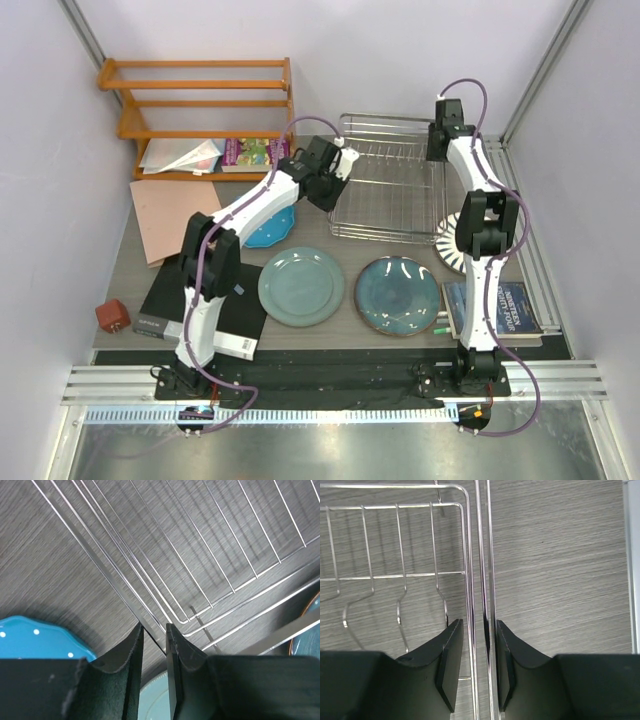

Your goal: Load the plates into the dish rack

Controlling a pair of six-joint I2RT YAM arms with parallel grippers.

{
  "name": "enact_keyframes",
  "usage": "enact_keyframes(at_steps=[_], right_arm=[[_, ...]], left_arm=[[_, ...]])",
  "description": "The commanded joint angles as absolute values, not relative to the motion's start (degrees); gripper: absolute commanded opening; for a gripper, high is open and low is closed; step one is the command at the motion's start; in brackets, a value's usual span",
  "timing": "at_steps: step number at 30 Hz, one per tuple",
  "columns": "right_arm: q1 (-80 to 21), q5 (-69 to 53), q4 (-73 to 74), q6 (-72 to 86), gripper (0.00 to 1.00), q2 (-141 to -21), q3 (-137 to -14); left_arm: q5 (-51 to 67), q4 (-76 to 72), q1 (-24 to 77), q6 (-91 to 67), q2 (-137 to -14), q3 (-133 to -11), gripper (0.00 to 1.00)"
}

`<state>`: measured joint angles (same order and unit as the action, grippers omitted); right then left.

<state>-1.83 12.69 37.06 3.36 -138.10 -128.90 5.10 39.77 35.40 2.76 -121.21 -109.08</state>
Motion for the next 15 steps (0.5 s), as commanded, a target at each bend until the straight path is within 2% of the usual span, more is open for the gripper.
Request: enact_keyframes(at_steps=[1,10,15], right_arm=[[-2.9,10.7,34.5,3.0,0.38,-139.0,-132.9],[-2.9,11.1,30.7,2.5,0.38,-140.5,-136.4],[-2.9,11.5,29.7,2.2,0.44,-139.7,-136.9]], left_arm=[[5.2,38.8,36.0,1.8,-123.8,-111.7,0.24],[0.9,38.1,36.0,2.7,-127.8,-117.6,0.25],[1.6,38.9,36.0,2.6,-126.7,-119.5,0.43]])
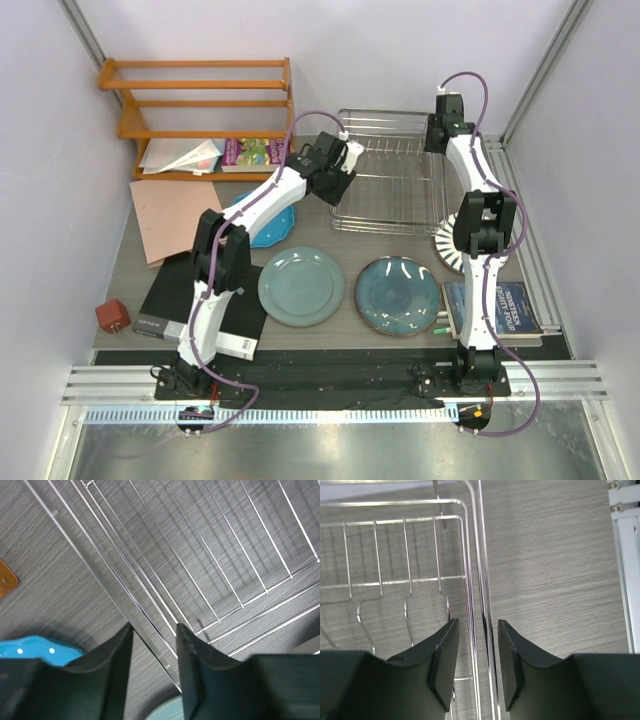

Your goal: Load the plates into the dish rack

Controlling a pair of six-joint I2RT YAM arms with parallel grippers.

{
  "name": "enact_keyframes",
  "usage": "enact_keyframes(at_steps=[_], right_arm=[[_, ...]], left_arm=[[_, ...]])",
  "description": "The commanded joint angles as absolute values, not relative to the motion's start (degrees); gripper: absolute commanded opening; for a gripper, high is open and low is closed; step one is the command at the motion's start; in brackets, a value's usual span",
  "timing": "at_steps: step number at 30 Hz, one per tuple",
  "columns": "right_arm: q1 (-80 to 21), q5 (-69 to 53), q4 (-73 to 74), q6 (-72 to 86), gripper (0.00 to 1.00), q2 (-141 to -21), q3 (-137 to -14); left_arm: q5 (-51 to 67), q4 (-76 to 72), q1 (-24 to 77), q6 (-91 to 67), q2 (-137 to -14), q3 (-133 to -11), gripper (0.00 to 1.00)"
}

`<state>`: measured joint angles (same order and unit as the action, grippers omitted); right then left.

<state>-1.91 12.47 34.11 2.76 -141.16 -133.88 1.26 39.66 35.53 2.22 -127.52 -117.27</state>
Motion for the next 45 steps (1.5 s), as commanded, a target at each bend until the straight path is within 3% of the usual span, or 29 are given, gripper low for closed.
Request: enact_keyframes(at_steps=[1,6,15,17,18,21,24,27,31,32,37,42,45], right_arm=[[-3.0,11.5,29.8,2.1,0.46,-138.8,-136.7],[-2.9,12.0,29.1,2.1,0.51,-136.1,-134.3],[-2.6,16.0,28.9,3.4,0.62,-130.1,-131.7],[-1.8,11.9,28.7,4.4,0.66,-128.2,-130.1],[-1.6,10.0,28.6,4.7,0.66,-125.9,-129.6],[-0.7,3.3,28.7,7.1,0.66,-120.2,-126.0],[2.6,-7.2,28.8,7.8,0.67,-113.8,-116.8],[6.4,-19.4,30.4,6.9,0.69,-105.1,-105.9],[12.2,-37.1,41.1,1.9,0.68,-97.8,-94.6],[13.0,-39.2,43.2,0.5,0.67,-95.6,-90.2],[16.4,-45.3,55.7,-11.8,0.67,-89.6,-78.6],[16.9,-45.2,68.9,-19.6,0.69,-91.6,-74.8],[17.6,-46.7,71.5,-24.2,0.73,-88.2,-72.5]], left_arm=[[2.3,38.9,36.1,2.6,-126.1,-119.2,0.49],[3.8,39.3,36.0,1.9,-122.3,-116.6,0.64],[3.9,39.4,35.9,1.5,-123.0,-117.6,0.72],[1.2,39.4,36.0,1.2,-121.7,-117.3,0.78],[-3.6,39.2,36.0,1.2,-120.9,-117.0,0.99],[-19.1,36.8,36.7,1.4,-115.1,-113.9,0.99],[-22.5,36.8,36.8,4.3,-108.1,-111.4,0.99],[-16.0,37.5,36.7,4.1,-99.9,-106.6,0.99],[15.1,40.8,36.4,0.2,-91.2,-93.9,1.0],[19.0,42.0,36.3,-2.0,-89.8,-91.5,0.95],[25.1,34.6,36.0,-15.5,-89.6,-77.2,0.87],[39.0,18.4,36.6,-29.2,-93.4,-69.4,0.86],[38.1,11.6,39.0,-32.3,-94.3,-64.5,0.86]])
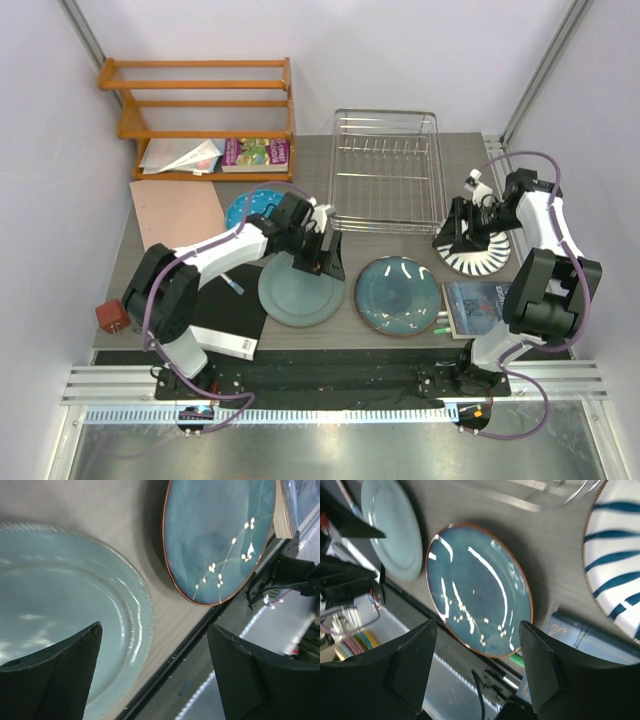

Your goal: Load the plates into the dish rack

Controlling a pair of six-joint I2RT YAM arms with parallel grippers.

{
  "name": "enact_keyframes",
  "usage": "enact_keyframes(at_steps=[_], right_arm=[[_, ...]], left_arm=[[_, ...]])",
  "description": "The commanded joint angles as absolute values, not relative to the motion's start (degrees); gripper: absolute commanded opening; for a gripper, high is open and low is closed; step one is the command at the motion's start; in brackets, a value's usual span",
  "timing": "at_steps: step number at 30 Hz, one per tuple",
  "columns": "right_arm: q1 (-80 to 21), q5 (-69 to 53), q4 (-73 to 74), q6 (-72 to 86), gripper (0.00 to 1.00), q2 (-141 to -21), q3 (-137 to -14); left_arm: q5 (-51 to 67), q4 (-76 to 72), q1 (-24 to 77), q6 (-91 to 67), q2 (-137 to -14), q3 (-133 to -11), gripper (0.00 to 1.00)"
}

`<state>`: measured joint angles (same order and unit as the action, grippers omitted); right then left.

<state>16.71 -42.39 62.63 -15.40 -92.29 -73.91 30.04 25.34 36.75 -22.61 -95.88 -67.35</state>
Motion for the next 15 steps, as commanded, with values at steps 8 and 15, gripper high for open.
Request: enact_keyframes(at_steps=[8,15], right_arm=[[17.6,-41.7,67.9,-23.6,0.76,-88.2,-69.2],[17.6,-29.8,56.3,-16.3,0.79,-85.9,-65.0]], left_arm=[[36.2,0.7,41.2,-36.2,-97.0,-58.9,0.82],[35.5,0.7,41.9,-36.4,-102.8,-62.3,0.81]])
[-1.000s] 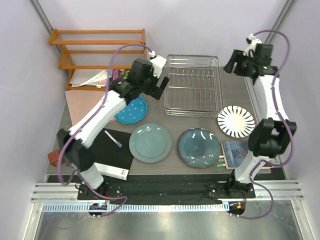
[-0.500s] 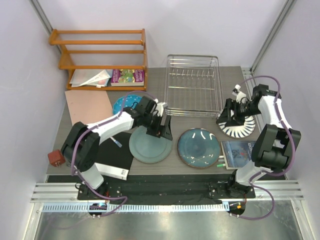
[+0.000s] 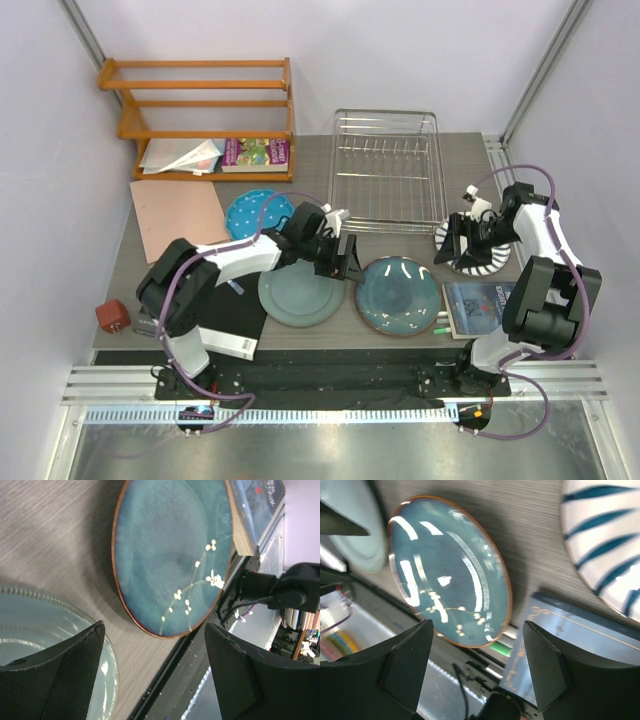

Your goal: Load the plates into the dish rack

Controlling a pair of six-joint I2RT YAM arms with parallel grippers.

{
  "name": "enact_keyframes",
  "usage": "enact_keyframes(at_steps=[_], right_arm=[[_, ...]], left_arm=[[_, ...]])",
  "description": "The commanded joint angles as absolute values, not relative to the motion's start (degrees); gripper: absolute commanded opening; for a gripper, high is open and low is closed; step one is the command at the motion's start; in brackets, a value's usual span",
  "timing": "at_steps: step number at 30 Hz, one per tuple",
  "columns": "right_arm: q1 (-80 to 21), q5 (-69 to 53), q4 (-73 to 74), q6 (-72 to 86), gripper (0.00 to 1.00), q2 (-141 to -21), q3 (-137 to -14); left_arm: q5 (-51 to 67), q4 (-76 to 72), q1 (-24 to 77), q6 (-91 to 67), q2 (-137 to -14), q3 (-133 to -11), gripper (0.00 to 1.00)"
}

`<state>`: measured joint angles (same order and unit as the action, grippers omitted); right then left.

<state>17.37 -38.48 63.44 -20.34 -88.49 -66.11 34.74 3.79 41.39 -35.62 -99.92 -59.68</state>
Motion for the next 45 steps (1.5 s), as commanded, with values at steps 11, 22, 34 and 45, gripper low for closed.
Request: enact_keyframes(at_steps=[11,22,34,45], right_arm=[[17.6,-38.4,60.6,-33.0,0.8,-88.1,-65.0],[17.6,-40.5,61.9,-37.6,0.75,-93.5,-66.5],[17.6,-41.9,60.9,-40.7,0.74,-94.9,-63.1],[17.6,-43.9,63.0,-43.9,0.74,-99.4,-66.8]], left_arm=[[31.8,3.3,45.0,-33.4,-105.9,-63.8,0.81],[35.7,1.5,46.4,-33.5,-110.4,-65.8,0.64],[38.1,-1.5,46.2,-36.5,-112.0,-65.7,0.27],[40.7,-1.5,43.5,-33.2,-106.7,-63.1,0.09]])
